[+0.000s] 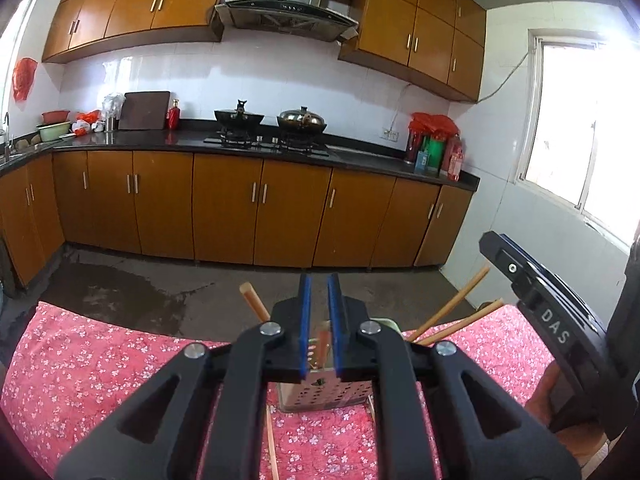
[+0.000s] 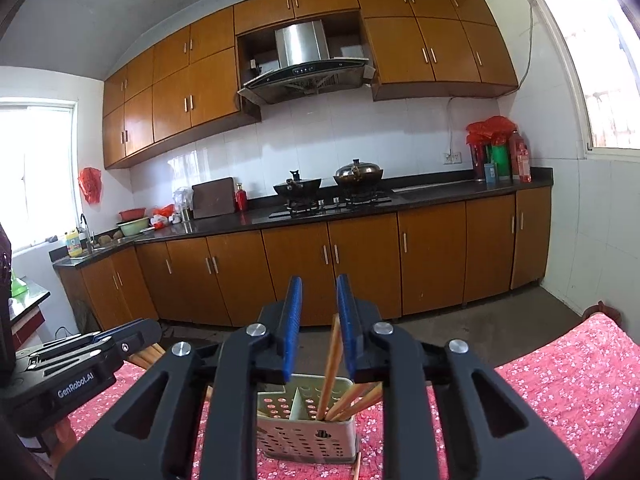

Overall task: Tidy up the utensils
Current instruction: 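Open both grippers over the holder and move back toward the table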

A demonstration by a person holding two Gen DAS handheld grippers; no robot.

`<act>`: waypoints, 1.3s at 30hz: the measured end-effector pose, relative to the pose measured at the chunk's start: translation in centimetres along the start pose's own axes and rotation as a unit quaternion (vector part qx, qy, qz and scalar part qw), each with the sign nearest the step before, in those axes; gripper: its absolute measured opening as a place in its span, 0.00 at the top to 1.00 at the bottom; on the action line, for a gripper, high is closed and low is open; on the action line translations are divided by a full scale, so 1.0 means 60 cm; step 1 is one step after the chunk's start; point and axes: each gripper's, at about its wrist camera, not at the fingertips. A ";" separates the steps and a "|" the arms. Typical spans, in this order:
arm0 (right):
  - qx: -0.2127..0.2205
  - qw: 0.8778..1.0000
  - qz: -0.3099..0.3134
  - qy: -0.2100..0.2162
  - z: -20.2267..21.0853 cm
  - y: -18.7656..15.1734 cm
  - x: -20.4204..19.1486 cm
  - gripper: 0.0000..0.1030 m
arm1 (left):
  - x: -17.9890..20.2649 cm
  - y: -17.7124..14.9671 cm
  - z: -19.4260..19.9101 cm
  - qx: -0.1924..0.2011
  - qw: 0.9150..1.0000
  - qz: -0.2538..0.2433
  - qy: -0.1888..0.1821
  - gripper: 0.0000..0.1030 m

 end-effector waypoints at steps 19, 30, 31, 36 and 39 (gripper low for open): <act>-0.254 0.966 -0.037 -0.025 0.098 -0.245 0.083 0.67 | -0.096 -0.192 0.137 -0.087 0.990 -0.005 0.109 0.76; -0.344 0.939 -0.014 -0.008 0.092 -0.371 0.028 0.74 | -0.091 -0.320 0.121 -0.174 0.980 0.009 0.097 0.76; -0.343 0.939 -0.012 -0.011 0.091 -0.371 0.029 0.79 | -0.086 -0.321 0.118 -0.176 0.980 0.003 0.094 0.76; -0.337 0.940 -0.031 -0.044 0.087 -0.373 0.060 0.92 | -0.056 -0.335 0.099 -0.190 0.979 -0.010 0.076 0.76; -0.333 0.939 -0.045 -0.075 0.087 -0.366 0.091 0.92 | -0.039 -0.346 0.087 -0.201 0.977 -0.020 0.066 0.76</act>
Point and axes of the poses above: each gripper's, at about its wrist camera, not at the fingertips, and z roughly against the way its jaws point, x to its right, y to its top, and after that the axes turned 9 degrees about x, right-handed
